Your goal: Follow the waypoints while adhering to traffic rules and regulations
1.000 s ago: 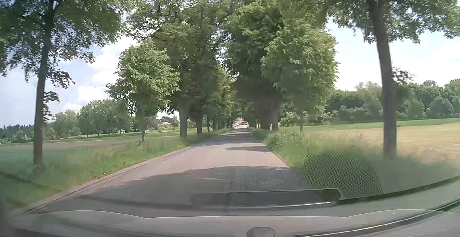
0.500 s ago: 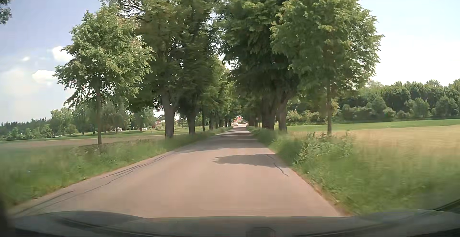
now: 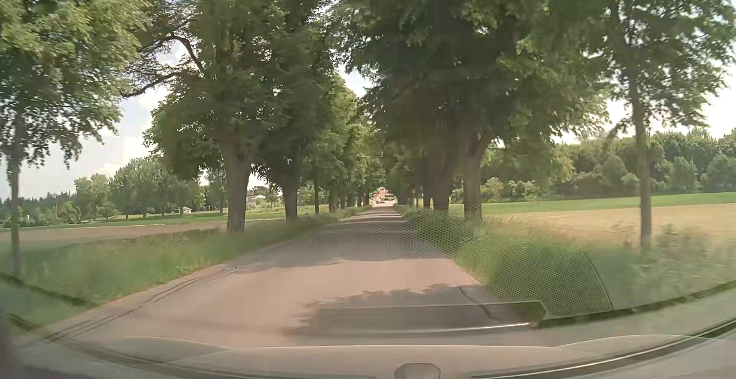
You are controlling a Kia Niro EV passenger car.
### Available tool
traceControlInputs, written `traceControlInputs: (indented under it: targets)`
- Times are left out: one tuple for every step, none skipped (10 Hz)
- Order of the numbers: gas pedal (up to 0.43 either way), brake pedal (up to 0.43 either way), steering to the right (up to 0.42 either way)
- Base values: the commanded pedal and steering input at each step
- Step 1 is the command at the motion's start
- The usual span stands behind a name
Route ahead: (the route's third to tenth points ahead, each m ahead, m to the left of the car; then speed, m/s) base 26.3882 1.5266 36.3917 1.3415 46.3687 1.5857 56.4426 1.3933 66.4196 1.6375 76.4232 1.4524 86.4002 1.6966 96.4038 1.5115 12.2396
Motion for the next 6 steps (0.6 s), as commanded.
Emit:
traceControlInputs:
  targets:
    - [0.138, 0.000, -0.006]
    - [0.138, 0.000, -0.005]
    - [0.138, 0.000, -0.005]
    - [0.138, 0.000, -0.004]
    - [0.138, 0.000, -0.002]
    - [0.138, 0.000, -0.002]
